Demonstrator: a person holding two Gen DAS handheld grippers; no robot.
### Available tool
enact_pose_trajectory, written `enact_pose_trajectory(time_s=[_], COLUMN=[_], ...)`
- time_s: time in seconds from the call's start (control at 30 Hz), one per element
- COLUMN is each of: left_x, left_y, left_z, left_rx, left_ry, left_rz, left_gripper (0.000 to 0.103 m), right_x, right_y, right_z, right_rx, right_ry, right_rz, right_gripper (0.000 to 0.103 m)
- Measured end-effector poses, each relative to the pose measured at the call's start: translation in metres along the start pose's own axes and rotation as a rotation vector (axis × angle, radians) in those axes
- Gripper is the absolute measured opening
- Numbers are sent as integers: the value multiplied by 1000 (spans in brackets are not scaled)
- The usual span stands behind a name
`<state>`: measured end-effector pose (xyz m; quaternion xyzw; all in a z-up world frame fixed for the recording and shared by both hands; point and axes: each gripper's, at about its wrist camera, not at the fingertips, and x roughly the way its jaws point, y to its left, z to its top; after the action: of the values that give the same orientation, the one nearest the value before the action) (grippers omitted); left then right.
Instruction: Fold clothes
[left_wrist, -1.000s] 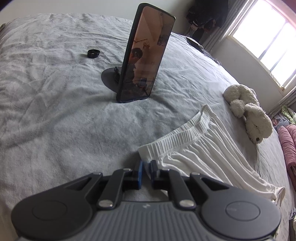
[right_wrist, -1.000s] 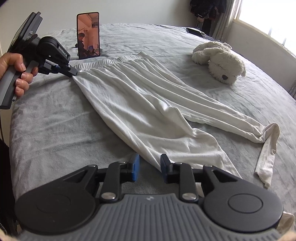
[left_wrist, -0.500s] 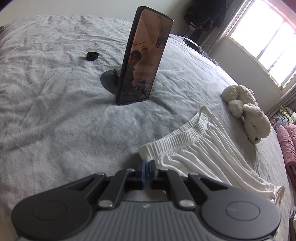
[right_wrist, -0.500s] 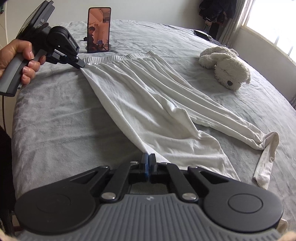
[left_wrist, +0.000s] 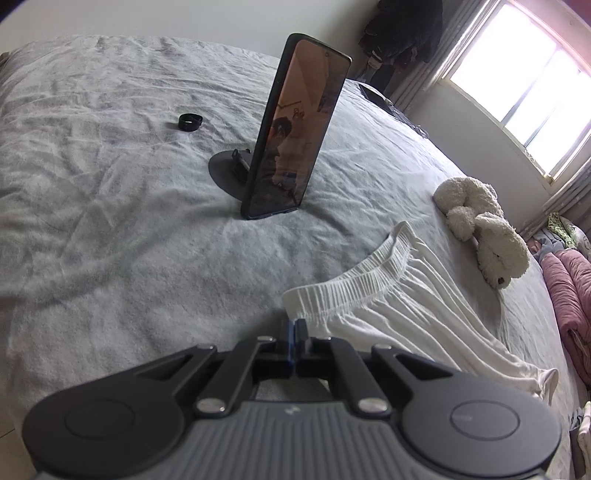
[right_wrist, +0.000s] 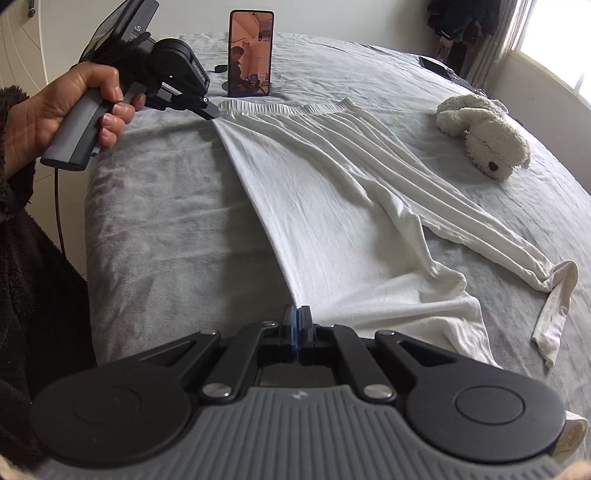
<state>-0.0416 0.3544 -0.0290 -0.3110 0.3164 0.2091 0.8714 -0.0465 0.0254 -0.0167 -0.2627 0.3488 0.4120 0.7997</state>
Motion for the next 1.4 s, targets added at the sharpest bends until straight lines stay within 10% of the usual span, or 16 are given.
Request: enact_pose_trajectory(time_s=[0.3,0.8,1.4], left_x=[-2,-7,7], left_y=[3,-64,-193], left_z=[0,-21,-97], left_rx=[28,224,545], left_ry=[1,51,167], left_rz=[68,-86,-266], left_gripper=[0,19,30], right_x=[18,-4,-44], right_y=[8,-33,-136], right_z=[-6,-20,-86], right_rx=[27,184,480], right_ry=[48,4,-25], right_rz=[23,-48,-205], right_gripper=[0,24,30])
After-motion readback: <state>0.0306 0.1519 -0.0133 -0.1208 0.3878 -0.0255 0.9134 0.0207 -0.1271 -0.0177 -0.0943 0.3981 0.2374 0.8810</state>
